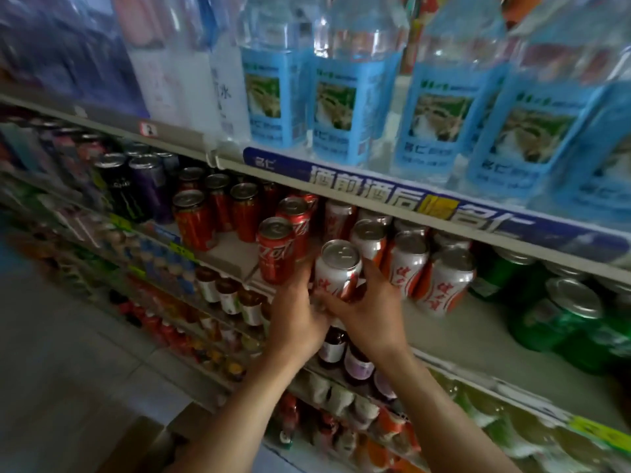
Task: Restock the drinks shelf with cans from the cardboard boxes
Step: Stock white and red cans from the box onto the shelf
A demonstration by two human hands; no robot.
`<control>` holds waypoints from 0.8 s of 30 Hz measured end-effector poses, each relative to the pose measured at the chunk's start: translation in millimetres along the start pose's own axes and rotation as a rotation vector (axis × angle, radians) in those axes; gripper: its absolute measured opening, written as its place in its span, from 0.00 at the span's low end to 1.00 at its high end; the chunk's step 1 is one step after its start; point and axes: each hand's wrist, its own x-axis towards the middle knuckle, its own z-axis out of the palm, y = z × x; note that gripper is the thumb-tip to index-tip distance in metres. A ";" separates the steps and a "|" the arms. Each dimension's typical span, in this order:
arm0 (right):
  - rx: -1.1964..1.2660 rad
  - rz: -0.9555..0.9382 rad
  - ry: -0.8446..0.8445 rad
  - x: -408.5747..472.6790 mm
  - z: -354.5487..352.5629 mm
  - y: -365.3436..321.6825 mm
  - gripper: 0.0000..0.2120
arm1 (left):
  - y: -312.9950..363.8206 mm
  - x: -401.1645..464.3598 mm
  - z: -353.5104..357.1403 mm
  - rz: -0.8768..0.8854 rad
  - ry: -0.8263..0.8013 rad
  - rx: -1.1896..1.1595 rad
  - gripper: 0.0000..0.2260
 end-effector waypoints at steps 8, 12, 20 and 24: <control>0.021 -0.019 -0.065 16.3 10.6 30.6 0.27 | -14.2 14.7 16.3 -0.032 0.068 0.138 0.28; 0.017 -0.030 -0.048 10.8 13.7 37.6 0.17 | -19.0 18.2 14.5 -0.063 0.085 0.152 0.28; -0.137 -0.110 -0.051 -7.8 19.1 45.5 0.03 | -31.4 9.4 6.2 0.015 0.048 0.251 0.31; -0.329 -0.178 -0.194 -13.4 18.7 42.5 0.14 | -32.1 -11.1 -2.2 0.035 0.054 0.250 0.25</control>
